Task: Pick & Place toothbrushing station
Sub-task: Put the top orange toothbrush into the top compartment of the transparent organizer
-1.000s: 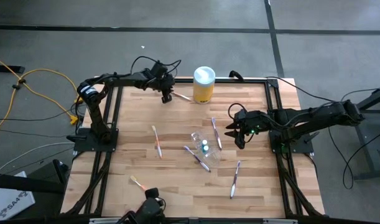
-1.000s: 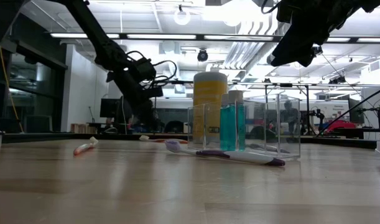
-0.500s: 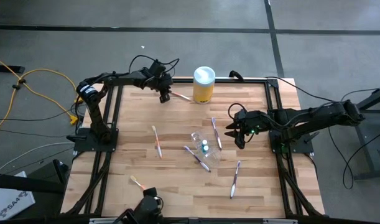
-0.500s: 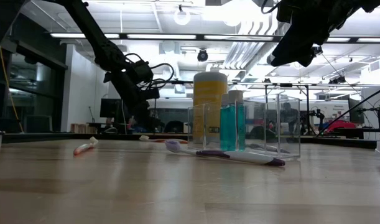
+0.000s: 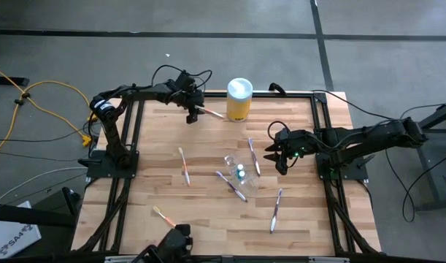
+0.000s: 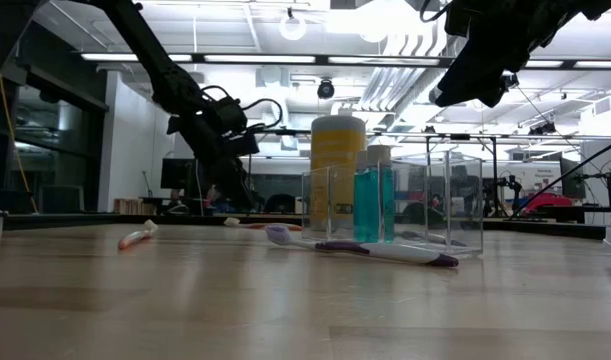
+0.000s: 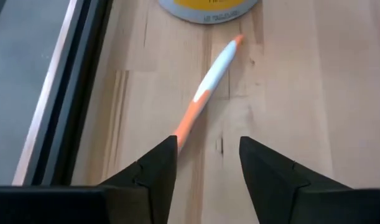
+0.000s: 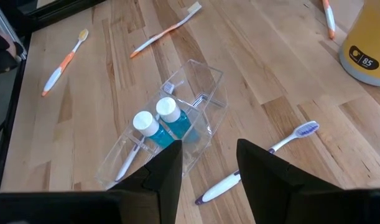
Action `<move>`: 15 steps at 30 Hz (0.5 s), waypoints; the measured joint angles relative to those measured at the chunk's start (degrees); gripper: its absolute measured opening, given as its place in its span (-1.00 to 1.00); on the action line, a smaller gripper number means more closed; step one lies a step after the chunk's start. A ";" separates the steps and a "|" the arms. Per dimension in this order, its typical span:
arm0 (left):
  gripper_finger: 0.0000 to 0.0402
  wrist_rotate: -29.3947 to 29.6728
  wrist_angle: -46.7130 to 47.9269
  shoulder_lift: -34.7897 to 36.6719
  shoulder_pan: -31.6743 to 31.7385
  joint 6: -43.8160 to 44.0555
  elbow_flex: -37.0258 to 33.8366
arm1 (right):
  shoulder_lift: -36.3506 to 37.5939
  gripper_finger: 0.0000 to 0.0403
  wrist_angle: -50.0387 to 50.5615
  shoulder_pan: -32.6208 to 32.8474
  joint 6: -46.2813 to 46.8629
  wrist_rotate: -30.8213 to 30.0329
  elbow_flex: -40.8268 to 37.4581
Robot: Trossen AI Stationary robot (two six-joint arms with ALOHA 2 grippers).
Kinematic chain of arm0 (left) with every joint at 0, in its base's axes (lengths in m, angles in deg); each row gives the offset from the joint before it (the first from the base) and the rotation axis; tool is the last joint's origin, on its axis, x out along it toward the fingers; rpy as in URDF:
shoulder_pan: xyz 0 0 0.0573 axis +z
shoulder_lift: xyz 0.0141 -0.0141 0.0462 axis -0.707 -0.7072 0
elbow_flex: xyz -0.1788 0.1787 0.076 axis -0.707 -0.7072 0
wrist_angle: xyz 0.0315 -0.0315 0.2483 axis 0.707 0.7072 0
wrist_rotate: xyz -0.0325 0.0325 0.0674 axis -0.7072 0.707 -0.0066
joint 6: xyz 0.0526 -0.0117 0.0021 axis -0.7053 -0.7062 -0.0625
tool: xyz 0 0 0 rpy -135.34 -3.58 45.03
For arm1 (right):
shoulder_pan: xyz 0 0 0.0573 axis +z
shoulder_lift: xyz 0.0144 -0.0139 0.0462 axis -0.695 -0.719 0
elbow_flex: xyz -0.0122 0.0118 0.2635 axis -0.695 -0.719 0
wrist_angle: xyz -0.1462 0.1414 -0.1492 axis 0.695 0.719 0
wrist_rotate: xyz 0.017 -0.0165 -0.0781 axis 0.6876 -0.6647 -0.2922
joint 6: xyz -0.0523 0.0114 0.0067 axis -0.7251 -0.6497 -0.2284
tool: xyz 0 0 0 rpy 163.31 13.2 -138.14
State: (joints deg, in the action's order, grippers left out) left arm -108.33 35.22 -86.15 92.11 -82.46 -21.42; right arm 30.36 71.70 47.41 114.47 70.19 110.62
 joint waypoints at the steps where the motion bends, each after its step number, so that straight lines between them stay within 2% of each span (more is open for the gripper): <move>1: -0.17 0.07 0.00 0.00 0.02 -0.22 0.00 | 0.02 -0.28 0.00 0.00 0.00 -0.01 0.00; 9: -0.17 1.65 -0.44 -1.84 0.46 -1.18 0.00 | 0.02 -0.28 0.00 0.00 0.00 -0.02 0.00; 15: -0.17 6.34 -2.09 -4.77 0.35 -1.77 0.02 | 0.02 -0.28 0.00 0.00 0.00 -0.04 0.00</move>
State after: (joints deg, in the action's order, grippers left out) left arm -101.99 33.12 -90.91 92.45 -84.23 -21.40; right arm 30.38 71.70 47.41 114.47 70.15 110.62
